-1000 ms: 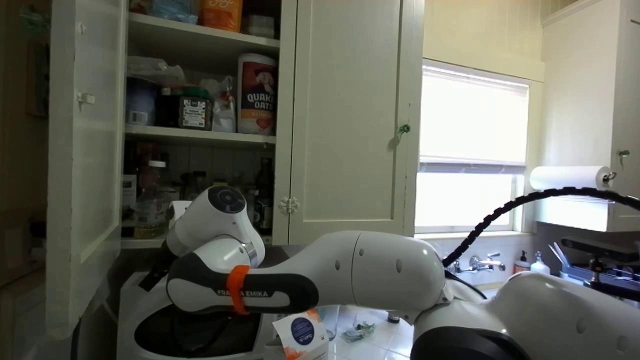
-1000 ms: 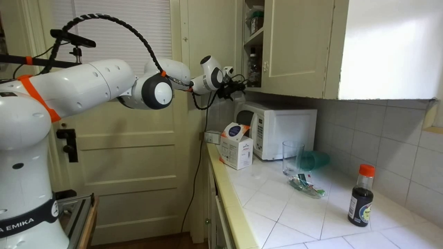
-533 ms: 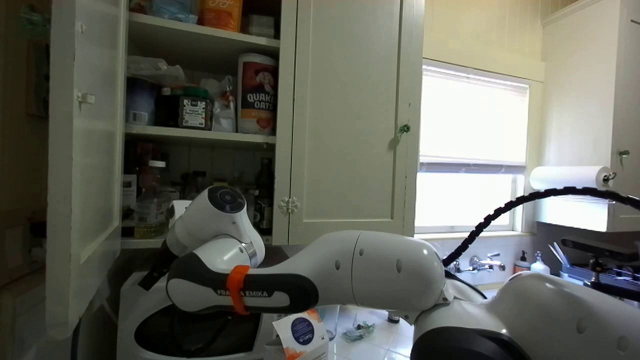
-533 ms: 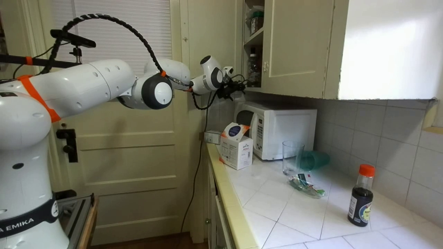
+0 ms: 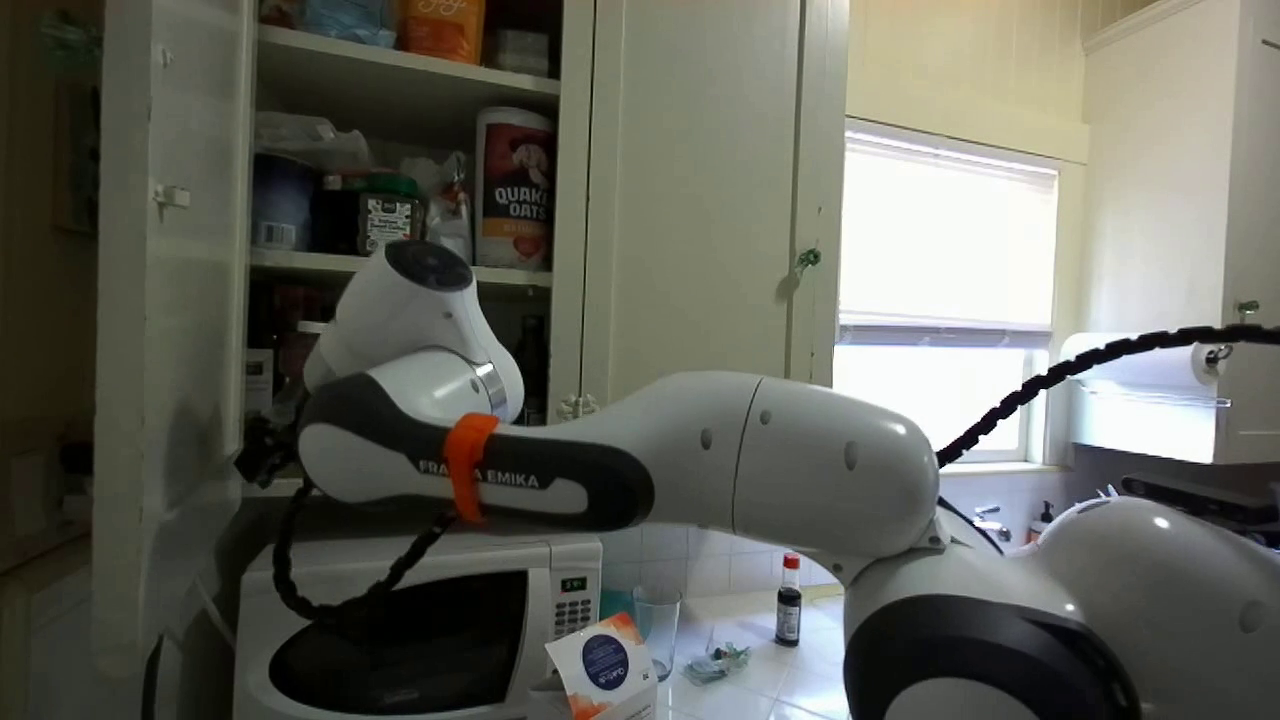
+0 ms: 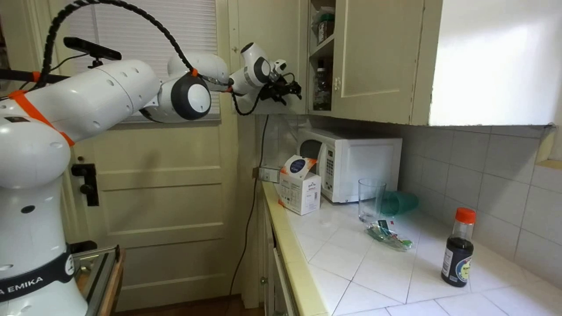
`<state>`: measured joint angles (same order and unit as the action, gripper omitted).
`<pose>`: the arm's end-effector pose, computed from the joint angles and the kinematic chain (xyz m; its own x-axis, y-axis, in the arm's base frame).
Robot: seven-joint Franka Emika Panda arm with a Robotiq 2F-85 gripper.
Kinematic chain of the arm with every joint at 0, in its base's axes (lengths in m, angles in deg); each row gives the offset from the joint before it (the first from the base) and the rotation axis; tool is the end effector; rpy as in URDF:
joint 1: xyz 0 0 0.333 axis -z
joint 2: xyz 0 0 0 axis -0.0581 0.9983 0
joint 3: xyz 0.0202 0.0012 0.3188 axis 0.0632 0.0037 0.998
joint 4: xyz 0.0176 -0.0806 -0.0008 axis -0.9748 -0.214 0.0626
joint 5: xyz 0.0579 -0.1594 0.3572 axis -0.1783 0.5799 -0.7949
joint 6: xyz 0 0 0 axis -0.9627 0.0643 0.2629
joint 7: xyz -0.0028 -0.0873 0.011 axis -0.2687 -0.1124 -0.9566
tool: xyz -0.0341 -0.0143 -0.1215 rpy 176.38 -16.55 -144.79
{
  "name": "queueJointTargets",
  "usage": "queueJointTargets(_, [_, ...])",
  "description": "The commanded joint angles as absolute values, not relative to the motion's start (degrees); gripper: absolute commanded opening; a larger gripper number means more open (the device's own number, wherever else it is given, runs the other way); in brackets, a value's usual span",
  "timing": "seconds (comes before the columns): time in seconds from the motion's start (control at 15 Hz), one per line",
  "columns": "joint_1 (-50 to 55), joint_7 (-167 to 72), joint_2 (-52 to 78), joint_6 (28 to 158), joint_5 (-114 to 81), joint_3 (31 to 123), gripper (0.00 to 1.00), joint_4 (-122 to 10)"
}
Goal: Remove the box from the top cabinet
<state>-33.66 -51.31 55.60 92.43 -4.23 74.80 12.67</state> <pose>0.6948 0.4800 0.5454 0.3885 0.5456 0.7425 0.4856 -0.8061 0.3383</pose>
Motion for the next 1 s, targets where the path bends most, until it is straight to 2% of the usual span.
queueJointTargets(0.0, [-36.9, -45.5, 50.1, 78.9, -4.7, 74.5, 1.00, 11.5])
queueJointTargets(0.6, [-43.9, -20.0, 45.3, 53.4, -5.1, 74.2, 1.00, 12.4])
queueJointTargets(0.73, [-44.4, -13.7, 45.4, 50.6, -4.6, 73.4, 1.00, 12.7])
queueJointTargets(0.93, [-43.7, -18.4, 45.7, 53.3, -4.4, 74.3, 1.00, 12.7])
